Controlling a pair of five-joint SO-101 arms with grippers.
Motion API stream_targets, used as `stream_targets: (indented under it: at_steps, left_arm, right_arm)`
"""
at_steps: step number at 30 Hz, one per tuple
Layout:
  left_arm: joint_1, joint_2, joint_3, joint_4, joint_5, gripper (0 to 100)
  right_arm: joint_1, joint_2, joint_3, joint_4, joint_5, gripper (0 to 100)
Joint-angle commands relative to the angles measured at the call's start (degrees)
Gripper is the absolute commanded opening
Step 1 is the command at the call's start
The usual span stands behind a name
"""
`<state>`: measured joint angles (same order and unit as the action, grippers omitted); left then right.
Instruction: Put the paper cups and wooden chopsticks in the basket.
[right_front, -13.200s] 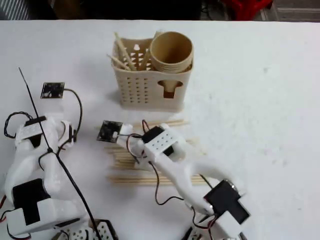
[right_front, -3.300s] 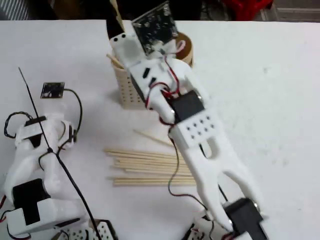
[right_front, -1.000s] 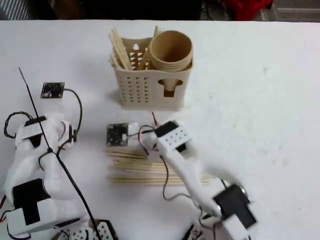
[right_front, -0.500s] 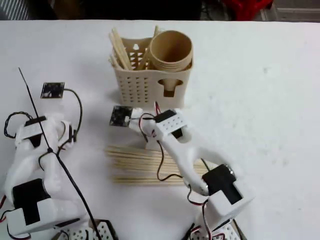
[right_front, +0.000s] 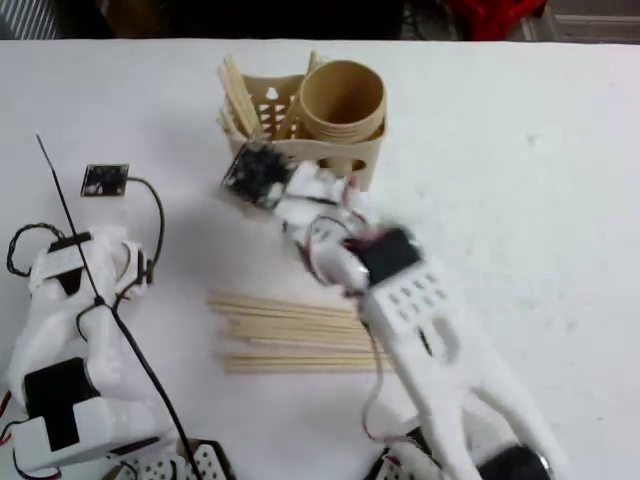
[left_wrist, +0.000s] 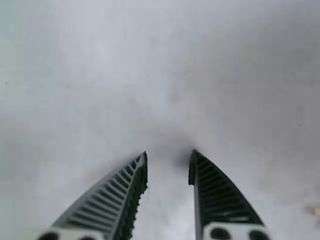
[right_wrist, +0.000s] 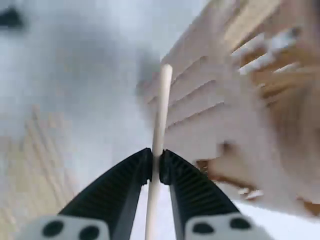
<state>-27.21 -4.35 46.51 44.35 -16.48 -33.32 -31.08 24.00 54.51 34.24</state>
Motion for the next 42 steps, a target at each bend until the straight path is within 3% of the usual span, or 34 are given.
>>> stream_targets:
  at_steps: [1, 7, 12, 19, 22, 26, 33, 36, 39, 42]
  left_arm:
    - [-0.22, -0.13, -0.26, -0.97, -0.35, 15]
    - [-0.22, -0.13, -0.26, -0.97, -0.35, 15]
    - [-0.22, -0.13, -0.26, -0.97, -0.35, 15]
    - [-0.22, -0.13, -0.26, -0.97, -0.35, 15]
    - [-0.22, -0.13, -0.26, -0.97, -0.35, 15]
    - [-0.22, -0.13, -0.26, -0.97, -0.35, 15]
    - [-0.22, -0.13, -0.26, -0.97, -0.35, 15]
    - [-0.22, -0.13, -0.26, -0.97, -0.35, 15]
    - [-0.22, -0.13, -0.26, -0.97, -0.35, 15]
    - [-0.22, -0.13, -0.26, -0.97, -0.35, 15]
  right_arm:
    - [-0.13, -6.81, -9.76, -4.97, -7.03, 1.6]
    - [-0.04, -0.66, -19.25, -24.75, -16.88, 1.7]
    - [0.13, 10.15, -25.14, -43.30, -15.47, 1.8]
    - [0.04, 22.73, -33.76, -43.47, -15.65, 1.9]
    - [0.22, 24.31, -33.67, -43.38, -15.65, 6.6]
    - [-0.13, 24.13, -34.55, -36.97, -15.65, 13.1]
    - [0.22, 21.14, -35.25, -26.33, -15.65, 6.0]
    - [-0.04, 18.68, -35.16, -13.49, -15.56, 1.5]
    - [-0.13, 16.66, -35.16, 4.35, -15.03, 3.4]
    - [-1.36, 16.75, -33.49, 18.95, -6.51, 6.6]
